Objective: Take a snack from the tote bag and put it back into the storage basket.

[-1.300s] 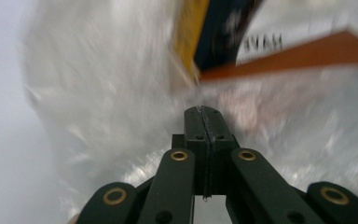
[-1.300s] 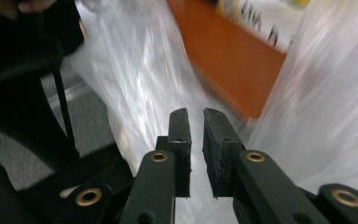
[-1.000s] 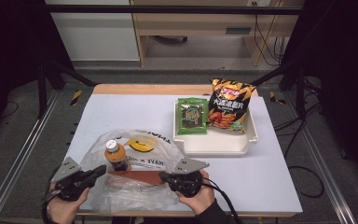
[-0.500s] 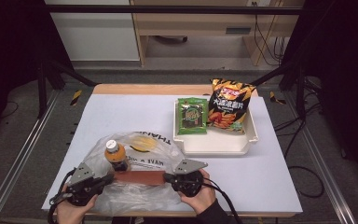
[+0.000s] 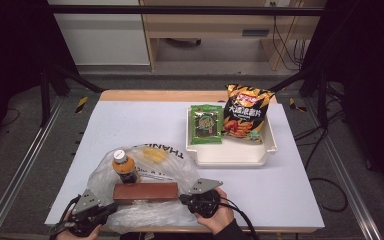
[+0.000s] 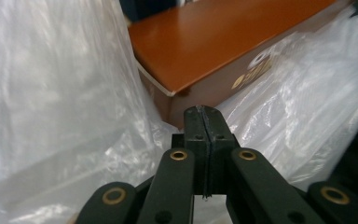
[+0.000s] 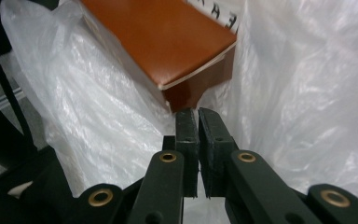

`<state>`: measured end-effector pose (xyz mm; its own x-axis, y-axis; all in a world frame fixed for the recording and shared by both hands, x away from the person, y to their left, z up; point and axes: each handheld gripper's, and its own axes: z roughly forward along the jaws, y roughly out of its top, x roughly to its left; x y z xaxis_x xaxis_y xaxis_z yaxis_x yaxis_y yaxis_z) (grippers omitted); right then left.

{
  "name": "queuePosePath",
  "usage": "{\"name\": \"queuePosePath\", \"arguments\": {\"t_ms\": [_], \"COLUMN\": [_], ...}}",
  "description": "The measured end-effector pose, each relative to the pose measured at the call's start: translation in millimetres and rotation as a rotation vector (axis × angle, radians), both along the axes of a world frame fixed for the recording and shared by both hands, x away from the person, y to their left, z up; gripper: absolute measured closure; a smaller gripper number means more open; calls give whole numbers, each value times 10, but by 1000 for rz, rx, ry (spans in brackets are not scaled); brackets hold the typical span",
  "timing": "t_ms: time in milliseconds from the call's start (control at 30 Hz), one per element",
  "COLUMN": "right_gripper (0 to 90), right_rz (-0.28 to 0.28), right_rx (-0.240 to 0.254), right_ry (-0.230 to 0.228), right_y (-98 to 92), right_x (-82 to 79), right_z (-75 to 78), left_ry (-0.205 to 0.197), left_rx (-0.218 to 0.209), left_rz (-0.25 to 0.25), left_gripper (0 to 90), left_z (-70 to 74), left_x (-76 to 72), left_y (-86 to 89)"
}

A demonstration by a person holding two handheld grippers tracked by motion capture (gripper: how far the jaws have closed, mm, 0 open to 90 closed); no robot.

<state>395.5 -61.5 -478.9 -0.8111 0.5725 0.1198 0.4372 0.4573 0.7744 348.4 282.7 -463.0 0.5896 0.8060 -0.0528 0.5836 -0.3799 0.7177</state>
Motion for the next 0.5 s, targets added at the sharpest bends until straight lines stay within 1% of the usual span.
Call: {"name": "queuePosePath", "arguments": {"t_ms": [133, 233, 267, 300, 333, 400, 433, 500], "right_gripper": [870, 842, 810, 810, 805, 777, 746, 679], "right_rz": [-1, 4, 12, 12, 18, 31, 32, 47], "right_rx": [-2, 1, 15, 15, 26, 42, 55, 97], "right_ry": [10, 4, -3, -3, -13, -41, -55, -97], "right_y": [15, 13, 0, 0, -7, -14, -13, 5], "right_x": [-3, -7, -20, -20, -31, -52, -59, -63], "right_z": [-66, -57, -13, -13, 26, 122, 176, 280], "left_ry": [17, 24, 16, 6, -7, -38, -49, -69], "left_rx": [4, -10, -9, -13, -19, -44, -61, -62], "left_rz": [4, 6, 5, 4, 5, 17, 28, 40], "left_gripper": [883, 882, 873, 873, 866, 864, 865, 865], "left_z": [-80, -103, -98, -89, -73, -37, -23, -3], "left_x": [75, 96, 91, 77, 62, 36, 28, 18], "left_y": [-2, 15, 28, 38, 53, 89, 104, 125]}}
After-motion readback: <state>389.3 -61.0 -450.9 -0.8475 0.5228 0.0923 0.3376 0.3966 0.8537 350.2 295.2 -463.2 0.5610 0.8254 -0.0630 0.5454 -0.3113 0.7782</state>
